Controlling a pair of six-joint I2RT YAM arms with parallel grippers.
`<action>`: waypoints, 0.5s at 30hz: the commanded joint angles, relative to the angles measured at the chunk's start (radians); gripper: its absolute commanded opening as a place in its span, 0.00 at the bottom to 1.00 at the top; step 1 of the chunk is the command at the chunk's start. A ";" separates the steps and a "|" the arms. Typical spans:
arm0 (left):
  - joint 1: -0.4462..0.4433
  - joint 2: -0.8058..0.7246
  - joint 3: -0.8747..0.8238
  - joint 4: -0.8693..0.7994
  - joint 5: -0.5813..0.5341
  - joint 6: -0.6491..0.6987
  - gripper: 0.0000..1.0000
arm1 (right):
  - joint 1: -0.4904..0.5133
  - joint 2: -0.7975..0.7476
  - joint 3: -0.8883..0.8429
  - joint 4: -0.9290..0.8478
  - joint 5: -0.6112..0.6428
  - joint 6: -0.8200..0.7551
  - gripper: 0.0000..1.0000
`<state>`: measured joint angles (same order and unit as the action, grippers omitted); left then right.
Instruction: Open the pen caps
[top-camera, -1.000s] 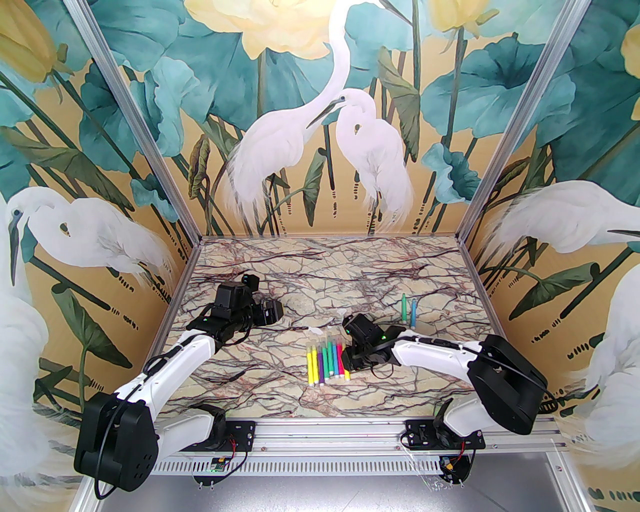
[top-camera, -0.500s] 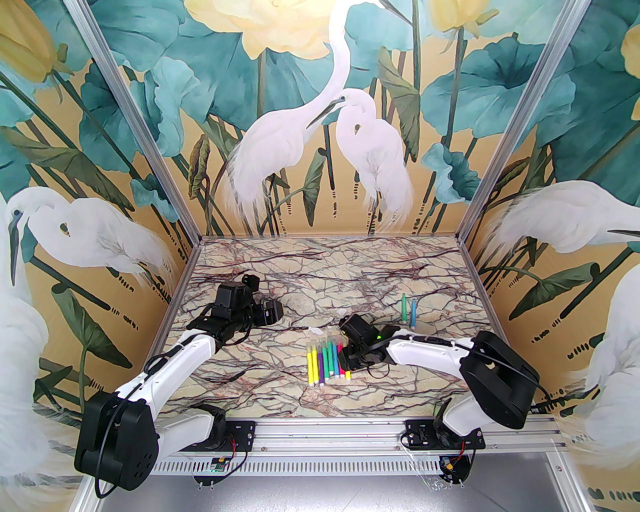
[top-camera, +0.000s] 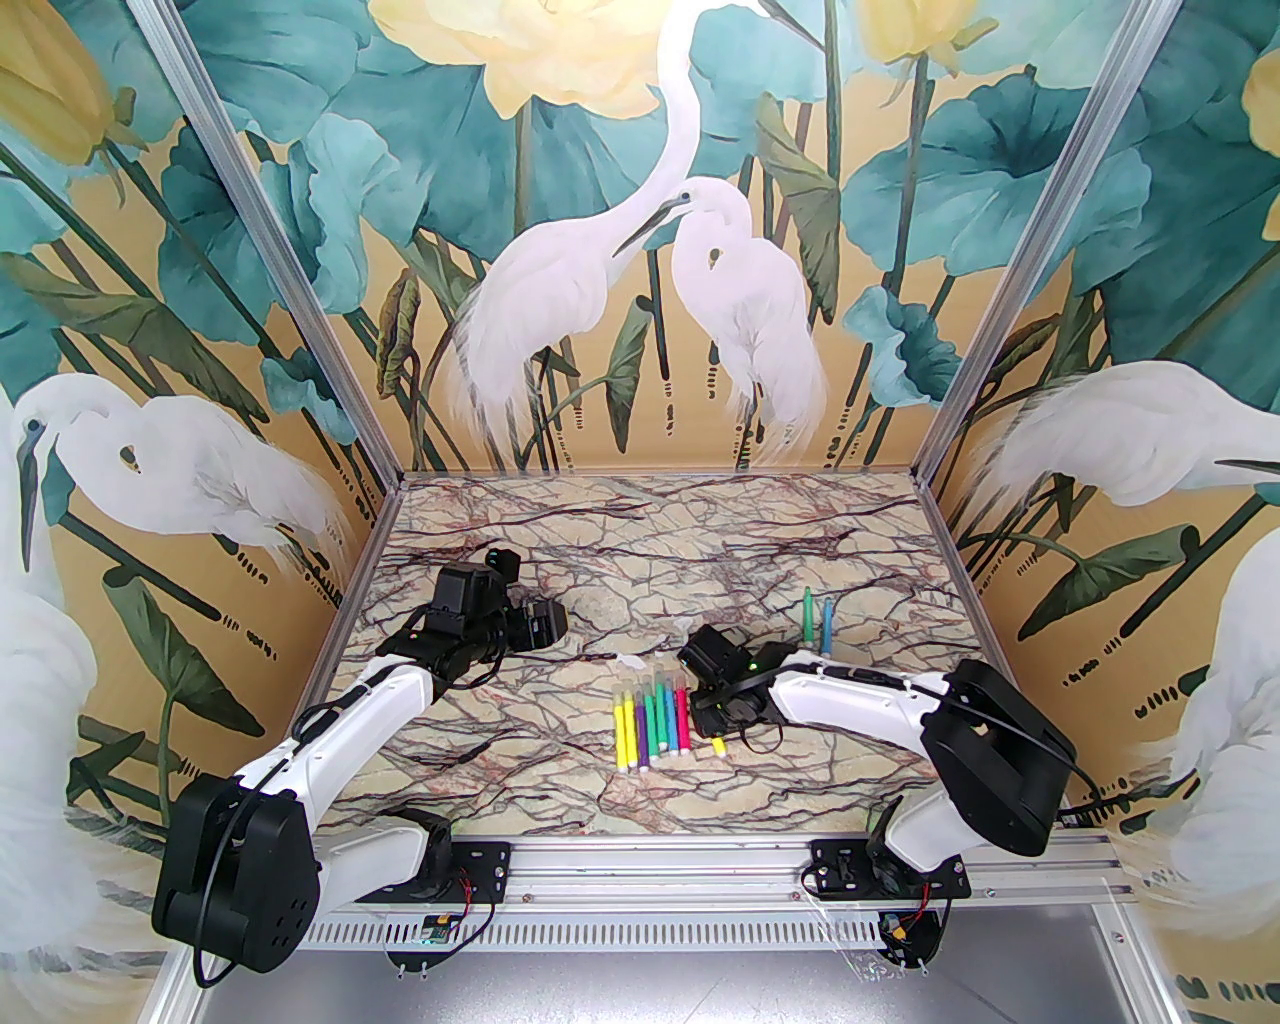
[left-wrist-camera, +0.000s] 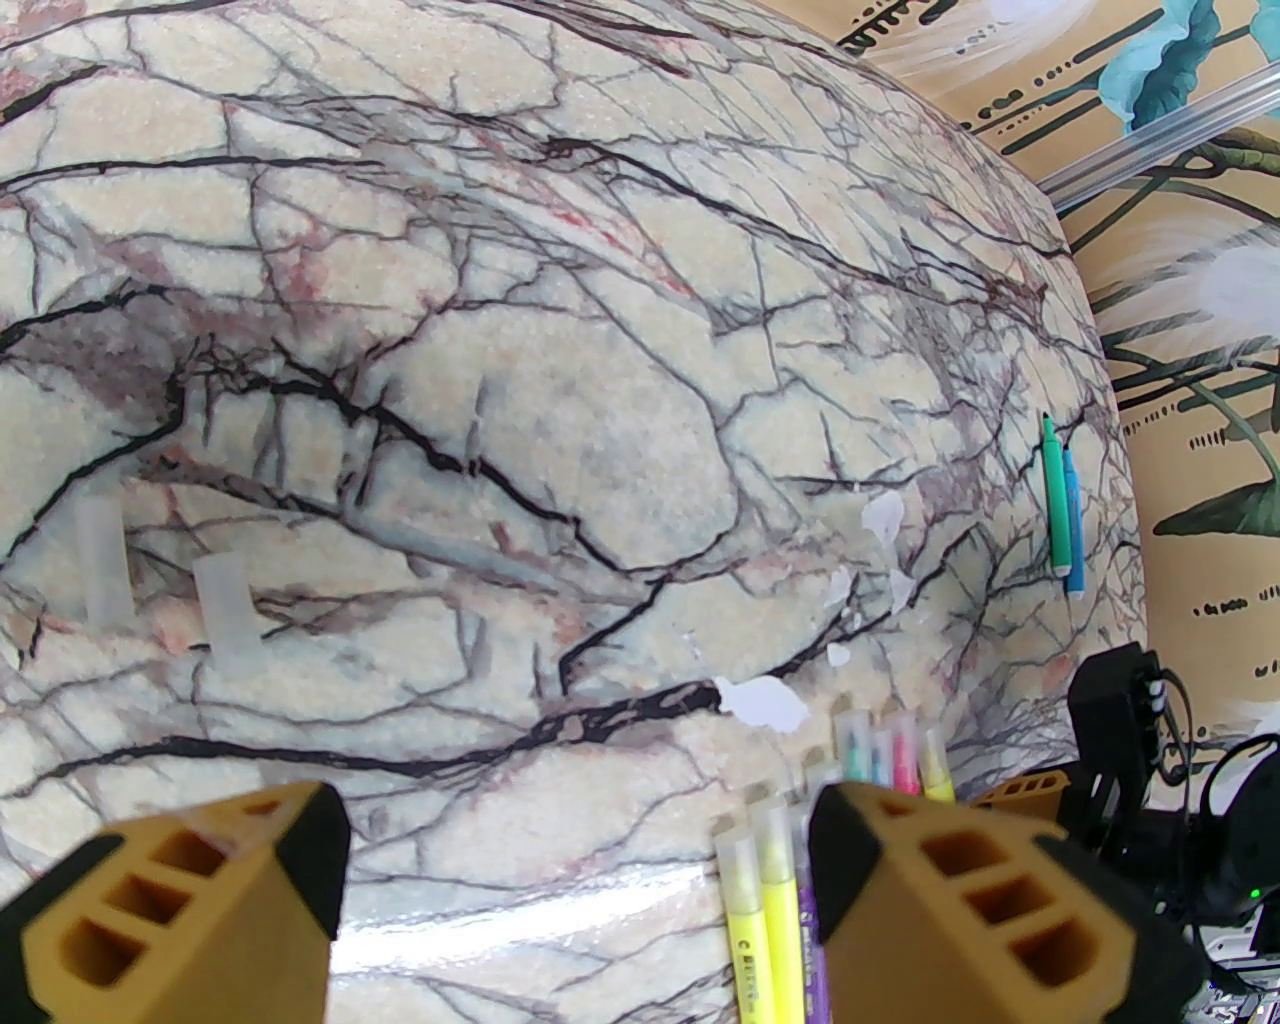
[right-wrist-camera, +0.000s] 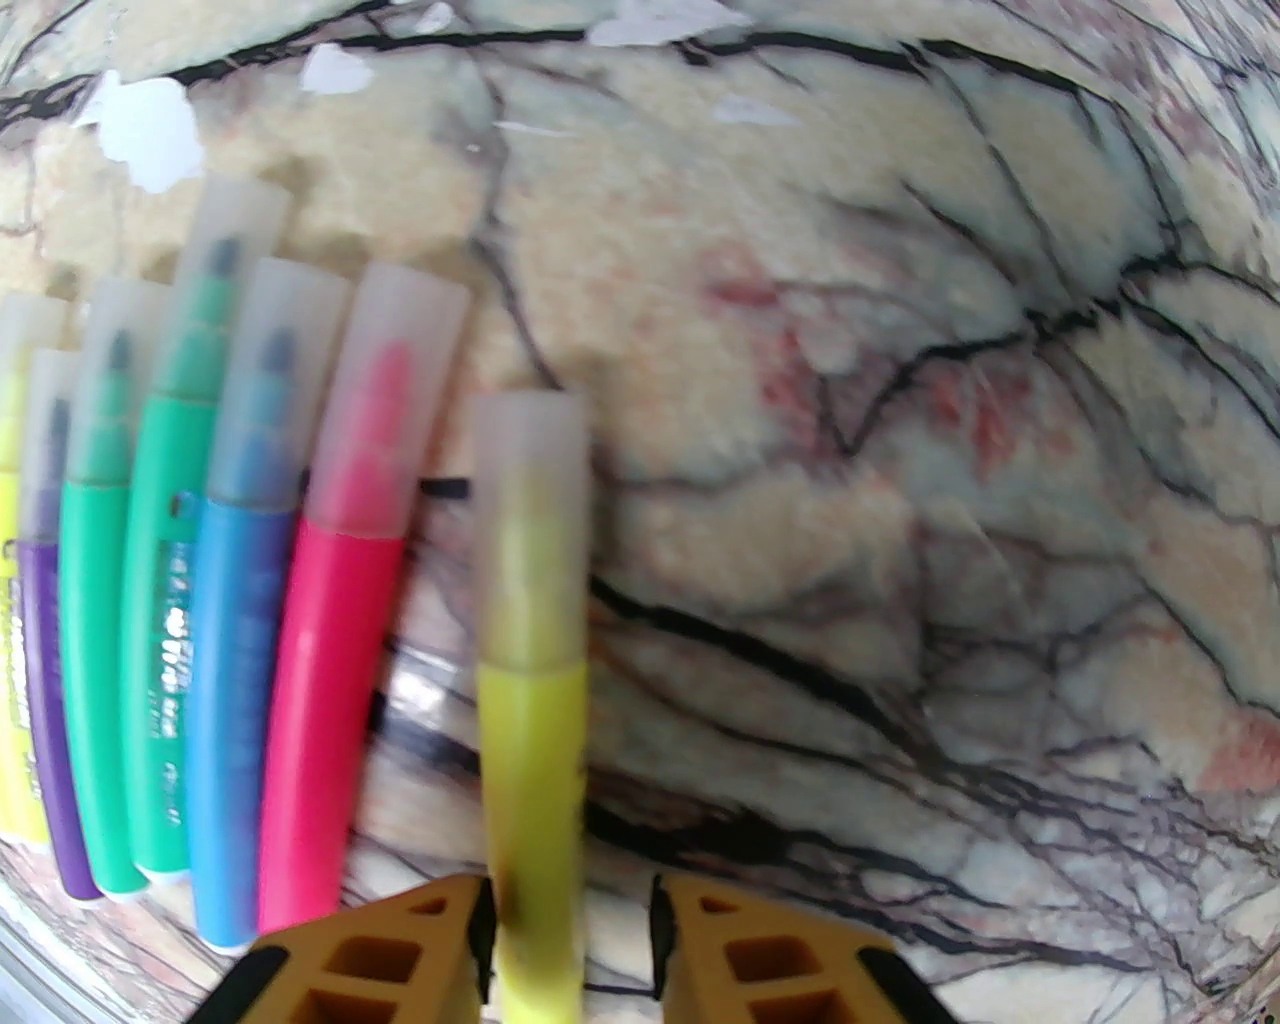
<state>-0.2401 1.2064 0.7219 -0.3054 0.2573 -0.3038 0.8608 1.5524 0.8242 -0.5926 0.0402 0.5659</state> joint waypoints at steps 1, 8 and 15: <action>0.001 0.013 0.021 0.009 0.010 -0.016 0.81 | 0.028 0.007 0.026 -0.038 0.024 0.004 0.34; 0.003 0.015 0.020 0.012 0.016 -0.019 0.81 | 0.059 0.048 0.046 -0.052 0.022 -0.007 0.33; 0.001 0.004 0.022 0.003 0.016 -0.018 0.81 | 0.063 0.072 0.058 -0.068 0.046 -0.001 0.32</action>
<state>-0.2401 1.2064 0.7219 -0.3050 0.2577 -0.3210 0.9176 1.6085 0.8547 -0.6338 0.0528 0.5648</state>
